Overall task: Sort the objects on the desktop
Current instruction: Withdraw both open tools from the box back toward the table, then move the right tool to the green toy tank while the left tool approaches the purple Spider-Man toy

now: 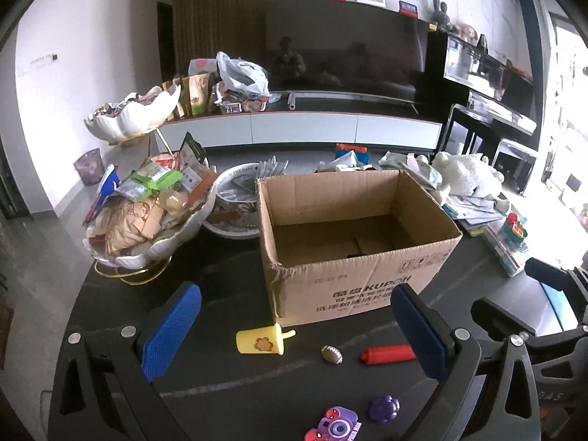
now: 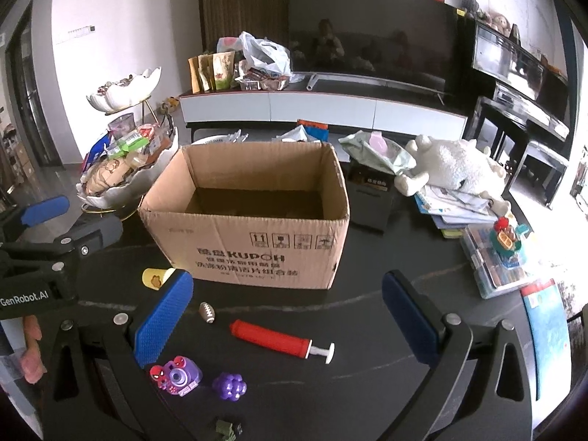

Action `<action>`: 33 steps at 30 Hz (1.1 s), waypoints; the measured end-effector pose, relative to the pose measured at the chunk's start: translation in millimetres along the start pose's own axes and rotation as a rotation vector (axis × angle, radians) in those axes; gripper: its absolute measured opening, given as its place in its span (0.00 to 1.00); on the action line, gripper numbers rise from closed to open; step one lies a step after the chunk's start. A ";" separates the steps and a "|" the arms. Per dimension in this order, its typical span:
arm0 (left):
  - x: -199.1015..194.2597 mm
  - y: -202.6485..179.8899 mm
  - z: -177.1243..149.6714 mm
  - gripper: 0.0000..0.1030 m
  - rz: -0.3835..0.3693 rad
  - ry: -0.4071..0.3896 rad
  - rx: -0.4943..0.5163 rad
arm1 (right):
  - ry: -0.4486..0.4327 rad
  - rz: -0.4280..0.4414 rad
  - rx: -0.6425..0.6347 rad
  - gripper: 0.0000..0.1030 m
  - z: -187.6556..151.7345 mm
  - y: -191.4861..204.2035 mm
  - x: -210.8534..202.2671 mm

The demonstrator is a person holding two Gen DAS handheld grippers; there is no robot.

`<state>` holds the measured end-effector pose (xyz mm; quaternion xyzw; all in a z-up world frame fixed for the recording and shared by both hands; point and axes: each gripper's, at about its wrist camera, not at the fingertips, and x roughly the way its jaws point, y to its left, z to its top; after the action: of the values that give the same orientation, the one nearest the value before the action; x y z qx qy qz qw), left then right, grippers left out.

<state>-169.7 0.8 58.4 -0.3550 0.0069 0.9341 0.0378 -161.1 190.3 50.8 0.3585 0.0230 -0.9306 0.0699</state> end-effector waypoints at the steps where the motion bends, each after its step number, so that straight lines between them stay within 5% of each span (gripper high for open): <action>1: -1.0 0.3 -1.0 0.99 -0.001 0.000 -0.001 | -0.007 -0.004 0.001 0.99 -0.6 0.0 -1.7; 18: -18.0 20.1 -24.6 0.99 0.032 0.026 -0.090 | -0.005 -0.024 -0.031 0.99 -27.1 8.4 -15.8; 33: -2.7 1.0 -83.2 0.99 0.035 0.111 -0.006 | 0.067 -0.039 -0.059 0.95 -81.4 10.5 -17.6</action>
<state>-112.6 -3.7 -2.1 -0.4061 0.0125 0.9135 0.0197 -92.5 189.5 2.3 0.3870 0.0597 -0.9181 0.0614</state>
